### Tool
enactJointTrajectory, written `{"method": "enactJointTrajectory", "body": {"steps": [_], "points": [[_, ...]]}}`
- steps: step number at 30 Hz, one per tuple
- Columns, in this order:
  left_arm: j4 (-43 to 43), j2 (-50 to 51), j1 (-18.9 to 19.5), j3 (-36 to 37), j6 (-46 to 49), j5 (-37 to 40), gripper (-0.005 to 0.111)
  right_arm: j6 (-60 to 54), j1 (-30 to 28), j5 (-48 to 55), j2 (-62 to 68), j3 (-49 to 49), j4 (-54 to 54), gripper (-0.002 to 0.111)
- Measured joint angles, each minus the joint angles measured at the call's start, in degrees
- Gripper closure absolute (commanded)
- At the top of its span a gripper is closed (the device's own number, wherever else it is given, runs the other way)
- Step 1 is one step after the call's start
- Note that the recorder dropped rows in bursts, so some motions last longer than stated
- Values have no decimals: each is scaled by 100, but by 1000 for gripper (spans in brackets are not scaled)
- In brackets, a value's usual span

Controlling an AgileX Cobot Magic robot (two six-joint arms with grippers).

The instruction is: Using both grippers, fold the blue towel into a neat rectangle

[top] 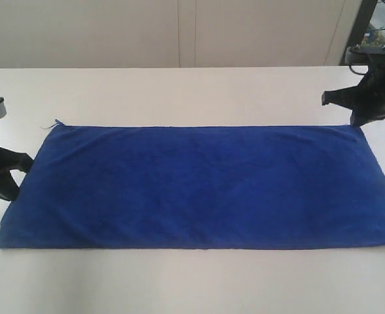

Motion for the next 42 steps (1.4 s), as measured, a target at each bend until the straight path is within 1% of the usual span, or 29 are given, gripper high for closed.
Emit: {"method": "enactJointTrajectory", "body": {"steps": [5, 10, 12, 23, 26, 31, 37, 42], "points": [[72, -502, 0, -14, -316, 38, 107, -58, -2, 695, -652, 0, 27, 108], [500, -1256, 0, 19, -615, 485, 107, -147, -2, 1525, -1129, 26, 102, 108], [599, -1538, 0, 133, -659, 637, 107, -147, -2, 1609, -1347, 200, 127, 108], [700, -3524, 0, 1165, -678, 1061, 107, -235, -2, 1428, -2823, 1833, 159, 108], [700, -4101, 0, 1381, -743, 1091, 107, -246, -2, 1307, -3089, 2151, 162, 108], [700, -4884, 0, 1581, -780, 1113, 107, -362, -2, 1169, -3167, 2450, 230, 108], [711, -5303, 0, 1618, -780, 1113, 107, -561, -12, 977, -3064, 2516, 363, 108], [711, -5330, 0, 1624, -780, 1113, 107, -618, -154, 816, -2742, 2516, 373, 108]]}}
